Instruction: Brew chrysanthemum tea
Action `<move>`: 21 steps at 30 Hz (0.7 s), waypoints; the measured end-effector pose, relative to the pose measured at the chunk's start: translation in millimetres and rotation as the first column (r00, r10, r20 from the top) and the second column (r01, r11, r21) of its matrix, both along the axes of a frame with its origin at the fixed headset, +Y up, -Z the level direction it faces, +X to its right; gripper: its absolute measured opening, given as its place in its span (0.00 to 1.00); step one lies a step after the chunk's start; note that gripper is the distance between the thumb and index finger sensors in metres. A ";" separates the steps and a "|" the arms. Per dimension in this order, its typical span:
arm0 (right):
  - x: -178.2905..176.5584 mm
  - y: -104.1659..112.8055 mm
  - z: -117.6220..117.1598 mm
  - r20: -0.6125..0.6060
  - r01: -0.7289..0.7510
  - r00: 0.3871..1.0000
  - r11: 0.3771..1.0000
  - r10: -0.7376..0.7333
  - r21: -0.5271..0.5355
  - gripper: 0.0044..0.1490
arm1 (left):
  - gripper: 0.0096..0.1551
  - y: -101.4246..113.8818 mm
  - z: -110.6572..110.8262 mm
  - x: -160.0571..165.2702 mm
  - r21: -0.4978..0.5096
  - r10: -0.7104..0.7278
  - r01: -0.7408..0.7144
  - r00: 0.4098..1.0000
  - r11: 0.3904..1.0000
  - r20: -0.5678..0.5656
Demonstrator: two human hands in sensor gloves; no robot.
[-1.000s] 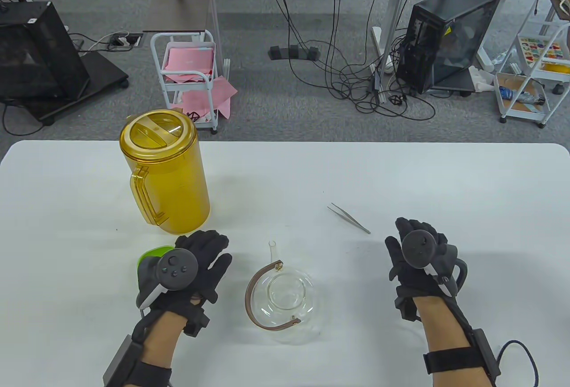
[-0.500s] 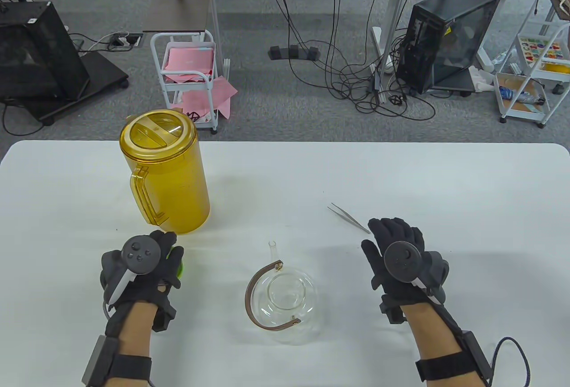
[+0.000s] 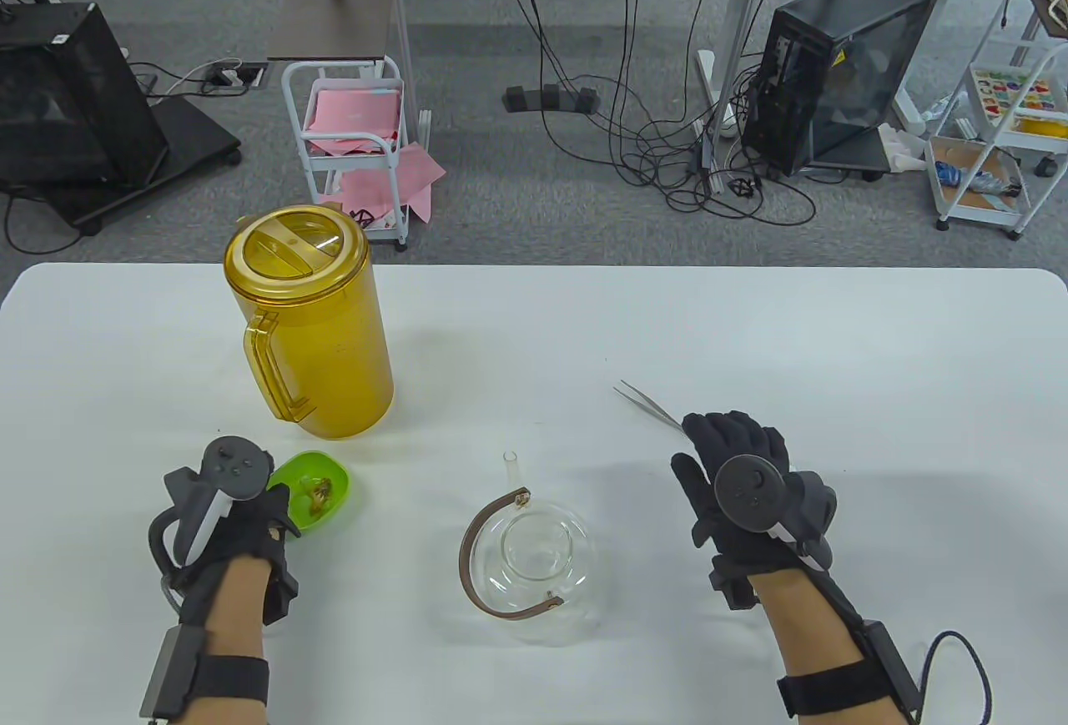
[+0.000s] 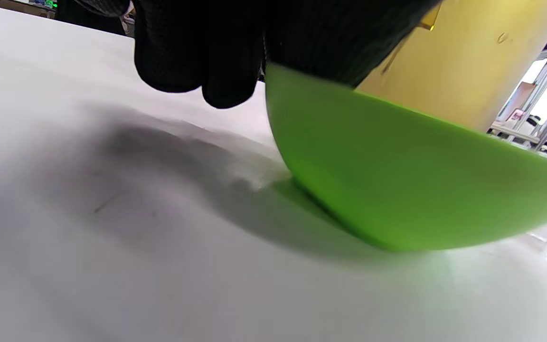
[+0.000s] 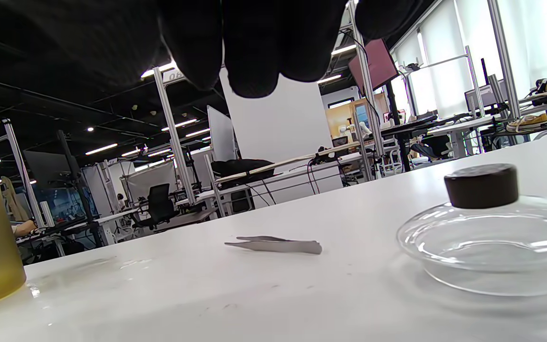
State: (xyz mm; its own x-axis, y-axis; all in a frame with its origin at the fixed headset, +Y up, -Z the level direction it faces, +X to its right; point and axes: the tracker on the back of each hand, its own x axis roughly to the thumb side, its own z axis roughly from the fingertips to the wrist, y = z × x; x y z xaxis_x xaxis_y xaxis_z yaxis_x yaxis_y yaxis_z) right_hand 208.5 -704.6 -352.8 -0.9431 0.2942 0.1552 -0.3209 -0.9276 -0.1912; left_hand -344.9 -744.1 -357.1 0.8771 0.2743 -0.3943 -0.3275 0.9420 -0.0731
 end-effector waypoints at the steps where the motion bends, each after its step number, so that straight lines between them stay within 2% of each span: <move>1: -0.3 -0.1 0.1 -0.002 -0.001 1.000 1.000 0.001 0.000 0.38 | 0.31 -1.0 -0.2 -0.1 -0.013 -0.003 0.003 1.000 1.000 -0.008; 5: -1.3 -0.6 0.2 -0.008 -0.002 1.000 1.000 0.002 -0.003 0.38 | 0.25 -3.4 -0.2 -0.9 -0.020 0.021 -0.021 1.000 1.000 -0.018; 7: -1.7 -0.7 0.3 -0.010 -0.001 1.000 1.000 0.001 -0.003 0.38 | 0.24 -2.9 -0.4 3.0 0.000 0.039 -0.039 0.999 0.999 0.007; 11: -2.8 -1.3 0.5 -0.013 -0.001 1.000 1.000 0.001 -0.005 0.38 | 0.24 -3.8 -1.2 21.0 0.046 0.160 -0.164 0.984 0.985 0.082; 19: -4.7 -2.1 0.7 -0.018 -0.013 1.000 1.000 0.013 -0.014 0.37 | 0.23 17.2 8.0 64.1 0.185 0.269 -0.316 0.933 0.930 0.240; 21: -5.9 -2.7 0.7 -0.020 -0.017 1.000 1.000 0.017 -0.016 0.37 | 0.23 26.6 12.5 73.7 0.242 0.256 -0.325 0.926 0.914 0.277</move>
State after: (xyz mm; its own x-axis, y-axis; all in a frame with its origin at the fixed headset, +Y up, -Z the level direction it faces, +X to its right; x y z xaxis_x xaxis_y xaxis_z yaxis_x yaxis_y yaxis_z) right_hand 202.6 -707.3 -352.1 -0.9447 0.2808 0.1696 -0.3086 -0.9360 -0.1694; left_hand -271.1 -717.5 -344.7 0.7988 0.5988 -0.0579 -0.5952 0.8006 0.0690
